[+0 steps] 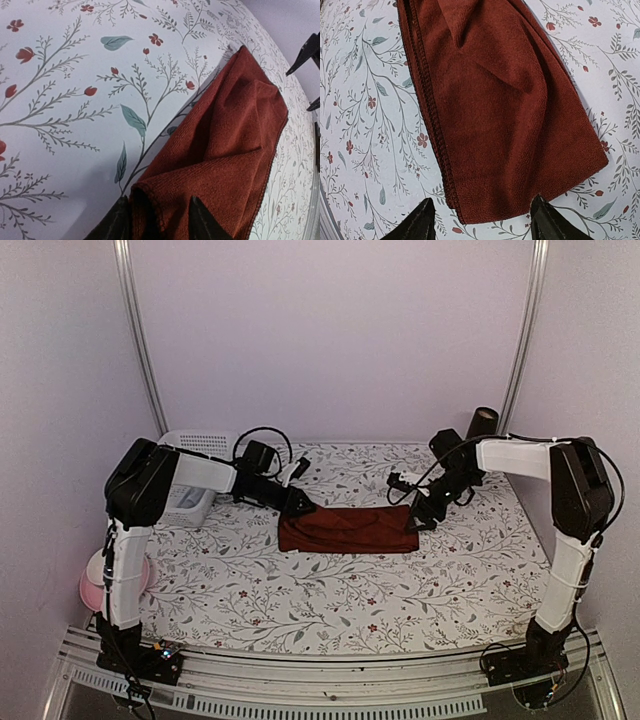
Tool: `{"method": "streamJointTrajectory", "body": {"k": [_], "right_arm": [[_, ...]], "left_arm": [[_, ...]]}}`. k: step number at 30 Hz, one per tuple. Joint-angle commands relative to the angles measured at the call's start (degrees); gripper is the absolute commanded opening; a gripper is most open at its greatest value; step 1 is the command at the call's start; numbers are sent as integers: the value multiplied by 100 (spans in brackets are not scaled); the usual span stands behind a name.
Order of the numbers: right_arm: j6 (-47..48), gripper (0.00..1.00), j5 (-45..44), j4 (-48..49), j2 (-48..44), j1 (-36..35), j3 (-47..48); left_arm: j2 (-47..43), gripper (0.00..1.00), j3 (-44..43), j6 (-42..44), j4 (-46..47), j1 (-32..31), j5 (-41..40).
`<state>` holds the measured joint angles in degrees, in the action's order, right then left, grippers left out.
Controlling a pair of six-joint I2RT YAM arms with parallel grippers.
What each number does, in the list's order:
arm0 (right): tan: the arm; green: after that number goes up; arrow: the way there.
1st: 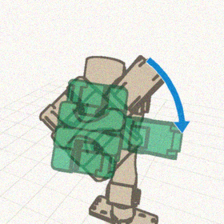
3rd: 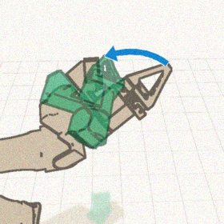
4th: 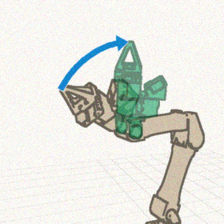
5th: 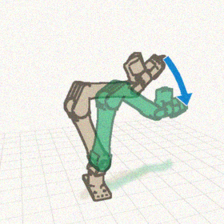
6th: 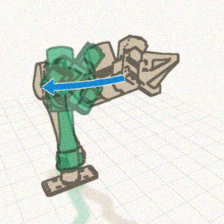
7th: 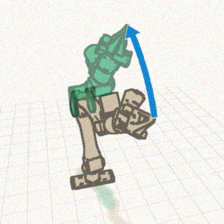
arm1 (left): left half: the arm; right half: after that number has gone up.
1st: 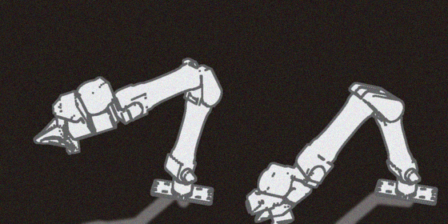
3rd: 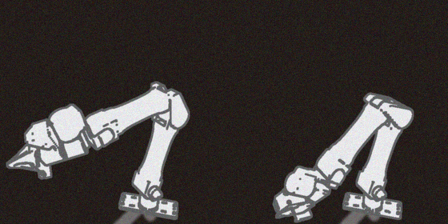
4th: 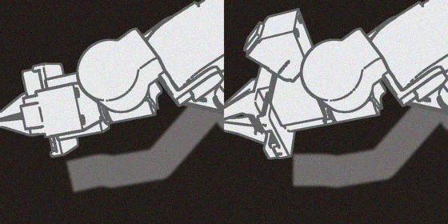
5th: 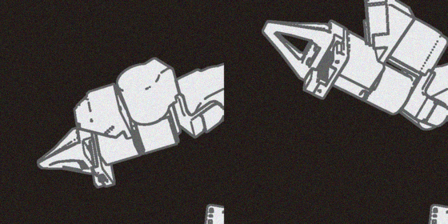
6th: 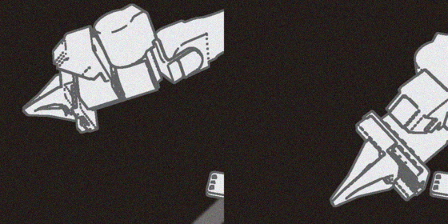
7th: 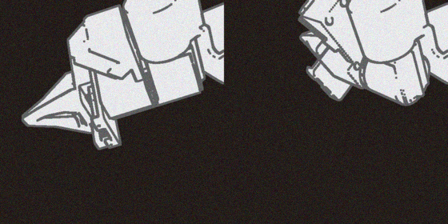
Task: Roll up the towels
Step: Fold the towel at the center of the board, then adjust the towel at the center of the board.
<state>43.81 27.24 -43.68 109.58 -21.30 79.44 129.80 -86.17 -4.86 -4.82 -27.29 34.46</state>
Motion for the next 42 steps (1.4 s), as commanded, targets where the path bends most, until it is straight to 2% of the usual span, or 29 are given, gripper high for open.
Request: {"method": "streamJointTrajectory", "body": {"k": [1,3,6,9,14,16,17,19,20,22,32,42], "right_arm": [[46,64,-60,39,142,19,-75],[40,64,-61,41,155,19,-71],[40,64,-91,37,179,15,-69],[27,64,-126,43,224,19,-72],[-74,64,-232,123,311,17,-30],[-124,63,-272,140,346,19,-34],[-127,64,-277,139,367,18,-34],[-139,63,-308,152,386,16,-34],[-151,63,-327,157,388,13,-27],[-187,63,-362,186,389,24,-16],[-580,63,-624,611,425,245,28],[-1007,62,-924,1153,725,246,76]], "left_arm": [[25,34,-133,-80,310,57,243],[43,30,-122,-93,361,57,294],[38,17,-75,-132,462,57,328],[14,12,2,-169,545,57,382],[-248,12,299,-320,939,57,249],[-308,20,387,-348,1040,57,222],[-297,20,367,-336,1025,57,231],[-243,12,322,-326,970,58,266],[-241,5,331,-335,991,57,278],[-285,1,426,-392,1127,58,275],[-816,0,1090,-699,1776,49,-56],[-1106,4,1542,-978,2217,31,-380]]}}
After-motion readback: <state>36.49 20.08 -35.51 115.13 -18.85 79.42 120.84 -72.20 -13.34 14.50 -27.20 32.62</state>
